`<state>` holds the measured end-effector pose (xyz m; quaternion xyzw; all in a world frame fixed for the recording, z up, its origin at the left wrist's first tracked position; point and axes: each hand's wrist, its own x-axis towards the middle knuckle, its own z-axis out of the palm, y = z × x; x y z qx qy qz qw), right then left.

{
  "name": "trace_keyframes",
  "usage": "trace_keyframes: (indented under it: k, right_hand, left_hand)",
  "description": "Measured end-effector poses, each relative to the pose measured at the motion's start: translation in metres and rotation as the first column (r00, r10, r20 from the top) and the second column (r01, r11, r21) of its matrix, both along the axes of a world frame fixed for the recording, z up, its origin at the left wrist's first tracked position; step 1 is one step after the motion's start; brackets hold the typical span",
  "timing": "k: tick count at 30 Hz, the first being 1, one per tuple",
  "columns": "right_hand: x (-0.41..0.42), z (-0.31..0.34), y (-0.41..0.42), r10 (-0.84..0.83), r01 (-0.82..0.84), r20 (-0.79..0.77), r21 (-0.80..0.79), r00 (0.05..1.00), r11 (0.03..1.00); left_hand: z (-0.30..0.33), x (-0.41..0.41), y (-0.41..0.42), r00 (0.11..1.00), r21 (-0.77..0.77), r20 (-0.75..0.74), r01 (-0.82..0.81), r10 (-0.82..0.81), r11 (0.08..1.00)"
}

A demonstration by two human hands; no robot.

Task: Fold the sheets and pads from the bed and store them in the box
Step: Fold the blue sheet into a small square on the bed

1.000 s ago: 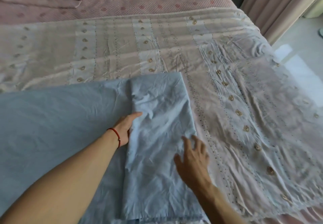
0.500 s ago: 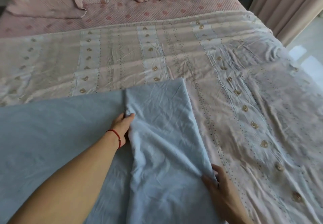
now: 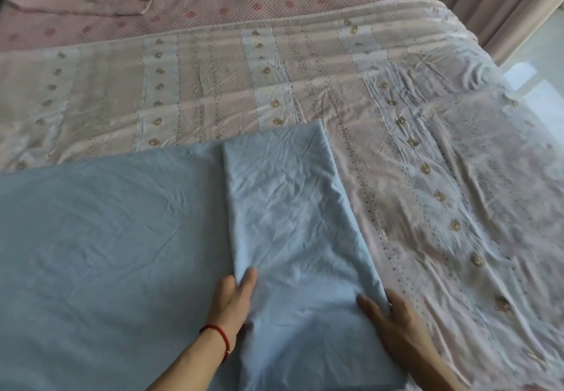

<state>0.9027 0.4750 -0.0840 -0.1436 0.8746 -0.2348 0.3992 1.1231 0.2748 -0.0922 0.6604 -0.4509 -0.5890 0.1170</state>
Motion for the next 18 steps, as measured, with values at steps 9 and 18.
trace_keyframes:
  k: [9, 18]
  right_hand:
    - [0.013, 0.008, 0.025, 0.012, 0.037, 0.245, -0.193, 0.969, 0.980]
    - [0.011, 0.014, 0.014, 0.245, -0.248, 0.047, 0.087, 0.968, 0.965]
  left_hand:
    - [-0.002, 0.052, 0.042, 0.975, 0.407, -0.182, 0.192, -0.127, 0.893]
    - [0.015, 0.040, 0.060, 0.933, 0.093, 0.219, 0.271, -0.285, 0.958]
